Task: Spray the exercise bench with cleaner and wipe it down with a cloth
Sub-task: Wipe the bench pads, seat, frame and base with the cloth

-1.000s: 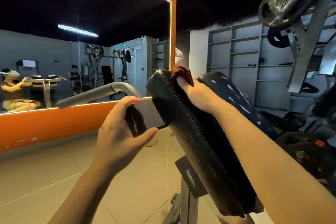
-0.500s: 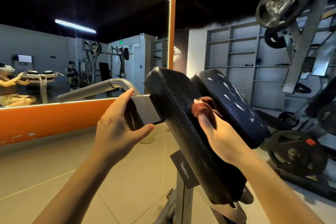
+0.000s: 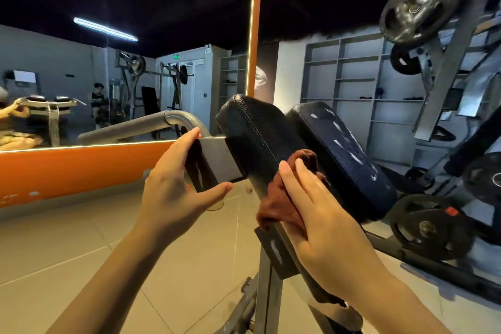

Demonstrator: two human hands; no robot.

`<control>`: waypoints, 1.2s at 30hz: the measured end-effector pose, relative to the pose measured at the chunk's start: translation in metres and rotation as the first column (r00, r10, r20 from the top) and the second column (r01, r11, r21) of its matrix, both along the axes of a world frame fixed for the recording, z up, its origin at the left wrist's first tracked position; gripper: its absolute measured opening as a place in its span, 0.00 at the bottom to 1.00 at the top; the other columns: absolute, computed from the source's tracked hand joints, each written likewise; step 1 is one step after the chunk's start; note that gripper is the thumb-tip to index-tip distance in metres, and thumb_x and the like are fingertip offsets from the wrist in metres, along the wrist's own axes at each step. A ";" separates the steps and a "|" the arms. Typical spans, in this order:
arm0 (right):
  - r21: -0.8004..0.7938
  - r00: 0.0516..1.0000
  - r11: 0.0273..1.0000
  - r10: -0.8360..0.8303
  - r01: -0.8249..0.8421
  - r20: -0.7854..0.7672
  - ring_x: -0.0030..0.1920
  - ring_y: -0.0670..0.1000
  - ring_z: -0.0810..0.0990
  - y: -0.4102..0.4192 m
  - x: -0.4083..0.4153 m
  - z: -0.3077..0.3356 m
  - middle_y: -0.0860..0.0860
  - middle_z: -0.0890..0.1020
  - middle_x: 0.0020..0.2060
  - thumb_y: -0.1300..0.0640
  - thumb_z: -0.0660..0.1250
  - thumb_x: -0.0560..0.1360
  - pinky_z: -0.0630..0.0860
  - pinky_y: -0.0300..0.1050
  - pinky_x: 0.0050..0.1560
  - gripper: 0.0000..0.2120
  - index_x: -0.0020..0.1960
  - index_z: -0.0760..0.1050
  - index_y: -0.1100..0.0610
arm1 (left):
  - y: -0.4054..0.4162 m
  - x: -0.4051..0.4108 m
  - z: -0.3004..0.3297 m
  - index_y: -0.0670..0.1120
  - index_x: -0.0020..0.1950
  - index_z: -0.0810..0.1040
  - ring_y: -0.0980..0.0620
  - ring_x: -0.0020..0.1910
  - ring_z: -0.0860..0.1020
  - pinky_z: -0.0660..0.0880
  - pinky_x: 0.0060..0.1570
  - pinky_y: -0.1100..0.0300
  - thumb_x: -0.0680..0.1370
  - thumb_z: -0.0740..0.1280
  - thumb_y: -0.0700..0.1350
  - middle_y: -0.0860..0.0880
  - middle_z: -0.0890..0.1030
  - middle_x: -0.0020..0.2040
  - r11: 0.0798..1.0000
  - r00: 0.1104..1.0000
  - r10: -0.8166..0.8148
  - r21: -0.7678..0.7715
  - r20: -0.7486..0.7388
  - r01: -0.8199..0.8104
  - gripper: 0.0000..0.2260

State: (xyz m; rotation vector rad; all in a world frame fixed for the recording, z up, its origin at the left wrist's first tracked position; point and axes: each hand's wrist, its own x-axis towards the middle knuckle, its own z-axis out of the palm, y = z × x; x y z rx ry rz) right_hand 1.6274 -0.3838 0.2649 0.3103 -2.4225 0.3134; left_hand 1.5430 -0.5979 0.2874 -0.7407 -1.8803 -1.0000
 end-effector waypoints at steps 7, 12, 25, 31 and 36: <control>-0.278 0.995 0.957 0.097 -0.089 0.017 0.77 0.41 0.54 0.008 0.007 0.002 0.27 0.52 0.72 0.34 0.51 0.75 0.53 0.33 0.72 0.28 0.71 0.43 0.29 | 0.004 0.003 0.005 0.44 0.75 0.62 0.56 0.64 0.65 0.67 0.60 0.57 0.66 0.77 0.52 0.44 0.71 0.70 0.998 0.998 0.059 -0.037 -0.004 -0.060 0.42; -0.237 0.994 0.965 0.105 -0.110 -0.033 0.78 0.53 0.56 -0.032 -0.069 0.085 0.46 0.58 0.78 0.45 0.57 0.81 0.58 0.54 0.76 0.31 0.80 0.48 0.47 | 0.008 -0.002 0.016 0.45 0.76 0.61 0.54 0.68 0.66 0.66 0.62 0.59 0.67 0.77 0.52 0.46 0.70 0.72 0.997 0.999 0.053 -0.056 -0.003 -0.054 0.42; -0.224 0.984 0.965 0.157 -0.135 0.083 0.72 0.28 0.45 0.035 0.037 -0.030 0.19 0.45 0.69 0.38 0.56 0.75 0.48 0.35 0.73 0.32 0.69 0.40 0.22 | 0.011 0.003 0.017 0.45 0.76 0.61 0.59 0.64 0.64 0.65 0.59 0.67 0.68 0.76 0.50 0.46 0.69 0.72 0.997 0.996 0.066 -0.041 0.053 -0.064 0.40; -0.454 0.976 0.884 0.184 -0.113 0.115 0.73 0.44 0.63 0.012 -0.003 0.027 0.36 0.64 0.72 0.36 0.50 0.73 0.61 0.45 0.72 0.30 0.74 0.52 0.35 | 0.012 0.005 0.021 0.47 0.76 0.60 0.48 0.72 0.65 0.66 0.67 0.53 0.69 0.75 0.51 0.47 0.65 0.75 0.990 0.990 0.110 -0.097 0.086 -0.102 0.40; -0.478 0.959 0.854 0.274 -0.207 0.073 0.70 0.54 0.68 -0.010 -0.088 0.107 0.50 0.73 0.68 0.43 0.52 0.83 0.62 0.55 0.71 0.21 0.73 0.64 0.48 | 0.011 0.009 0.023 0.51 0.77 0.58 0.58 0.70 0.60 0.64 0.66 0.56 0.66 0.70 0.57 0.52 0.63 0.76 0.991 0.990 0.082 -0.117 0.113 -0.068 0.42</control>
